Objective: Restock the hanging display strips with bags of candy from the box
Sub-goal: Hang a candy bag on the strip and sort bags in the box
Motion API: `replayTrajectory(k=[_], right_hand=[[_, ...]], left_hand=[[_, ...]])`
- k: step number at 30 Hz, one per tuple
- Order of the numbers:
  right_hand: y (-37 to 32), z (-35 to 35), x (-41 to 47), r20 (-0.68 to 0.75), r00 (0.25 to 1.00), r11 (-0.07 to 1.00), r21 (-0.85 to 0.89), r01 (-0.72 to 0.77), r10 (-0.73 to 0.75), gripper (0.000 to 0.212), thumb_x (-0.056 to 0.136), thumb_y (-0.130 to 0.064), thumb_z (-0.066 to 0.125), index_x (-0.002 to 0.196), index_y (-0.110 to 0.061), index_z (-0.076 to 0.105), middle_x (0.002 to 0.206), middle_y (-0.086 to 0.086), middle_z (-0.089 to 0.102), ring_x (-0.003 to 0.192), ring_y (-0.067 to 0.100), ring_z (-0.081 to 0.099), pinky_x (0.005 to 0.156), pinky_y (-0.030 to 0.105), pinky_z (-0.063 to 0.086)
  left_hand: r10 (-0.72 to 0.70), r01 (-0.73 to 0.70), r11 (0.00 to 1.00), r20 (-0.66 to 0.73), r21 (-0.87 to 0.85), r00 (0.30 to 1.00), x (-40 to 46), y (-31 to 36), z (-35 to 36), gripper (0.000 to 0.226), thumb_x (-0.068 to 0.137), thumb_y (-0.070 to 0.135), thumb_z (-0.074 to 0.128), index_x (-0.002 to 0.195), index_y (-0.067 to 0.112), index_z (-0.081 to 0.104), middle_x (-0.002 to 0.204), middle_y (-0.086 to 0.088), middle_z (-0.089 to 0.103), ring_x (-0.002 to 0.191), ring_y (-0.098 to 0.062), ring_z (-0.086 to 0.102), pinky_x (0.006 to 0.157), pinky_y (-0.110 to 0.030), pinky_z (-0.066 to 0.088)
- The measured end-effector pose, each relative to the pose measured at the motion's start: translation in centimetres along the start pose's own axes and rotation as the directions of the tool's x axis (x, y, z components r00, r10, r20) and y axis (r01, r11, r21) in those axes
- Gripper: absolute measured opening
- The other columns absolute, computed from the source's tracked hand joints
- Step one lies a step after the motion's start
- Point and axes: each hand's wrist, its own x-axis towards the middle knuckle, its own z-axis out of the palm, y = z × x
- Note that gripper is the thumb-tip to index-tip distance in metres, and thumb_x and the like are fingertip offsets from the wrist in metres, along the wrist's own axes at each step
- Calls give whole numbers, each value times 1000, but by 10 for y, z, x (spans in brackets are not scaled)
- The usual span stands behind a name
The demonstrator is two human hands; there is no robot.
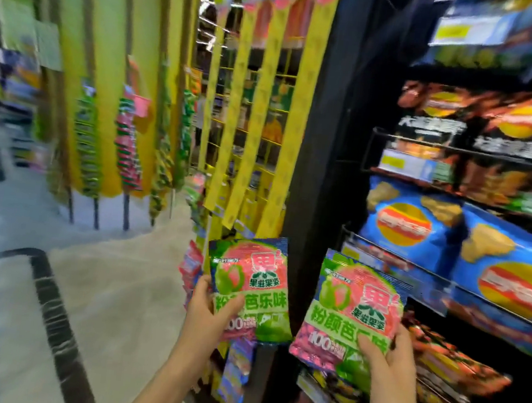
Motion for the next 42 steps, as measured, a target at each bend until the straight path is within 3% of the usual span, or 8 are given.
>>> replayTrajectory(k=[6,11,18,21,29,35,38,42], right_hand=[[14,84,35,14,1000,1000,-25,15,-15,33,92,-1,52,116,-21,42,105,5,59,96,23,58,84,36,44],[21,167,60,-22,999,999,7,39,-39,30,92,0,50,112,-20,43,97,2,60,83,14,59,72,31,46],[34,263,92,-79,993,996,-41,83,-86,27,92,-1,50,108,-22,45,98,3,60,84,14,60,70,31,47],[36,293,108,-93,986,987,-93,133,-142,28,92,-2,50,99,-28,44,92,-3,56,81,7,56,65,22,42],[58,358,174,-118,967,961,-192,200,-225,30,94,-7,50,113,-26,38,93,-12,53,82,-2,52,61,16,38],[82,394,233,-202,939,938,-267,222,-280,36,92,-10,54,118,-32,39,101,-6,55,96,17,55,79,36,46],[83,405,251,-239,921,933,-264,244,-308,37,91,-7,54,118,-28,40,102,-2,53,92,15,53,68,26,43],[86,418,262,-265,917,944,-224,242,-298,44,92,-5,52,119,-34,34,96,-18,50,86,-3,51,66,18,41]], left_hand=[[33,-32,998,-22,59,999,72,13,-68,25,86,1,60,102,19,51,100,-10,69,83,-21,69,62,-28,58],[60,-61,996,14,70,998,144,30,-123,23,86,0,59,96,18,50,89,-6,69,67,-10,70,53,-23,55],[104,-111,989,72,97,992,242,40,-188,25,88,3,59,98,24,50,96,-3,68,72,-7,70,54,-22,54],[131,-141,983,90,116,987,282,39,-207,28,87,8,63,102,27,50,105,-5,67,86,-13,69,68,-30,55],[193,-209,974,155,92,969,381,31,-226,64,86,9,64,126,45,31,119,6,55,102,-9,62,80,-36,57],[226,-259,962,272,89,935,463,26,-222,55,87,3,61,122,40,40,119,4,52,86,3,66,60,-19,55],[212,-248,966,312,79,926,499,19,-218,53,86,2,61,115,43,44,124,-4,52,88,-3,67,62,-20,55],[205,-250,965,378,74,903,537,13,-209,52,86,1,61,113,43,45,121,-2,54,90,-3,66,63,-17,53]])
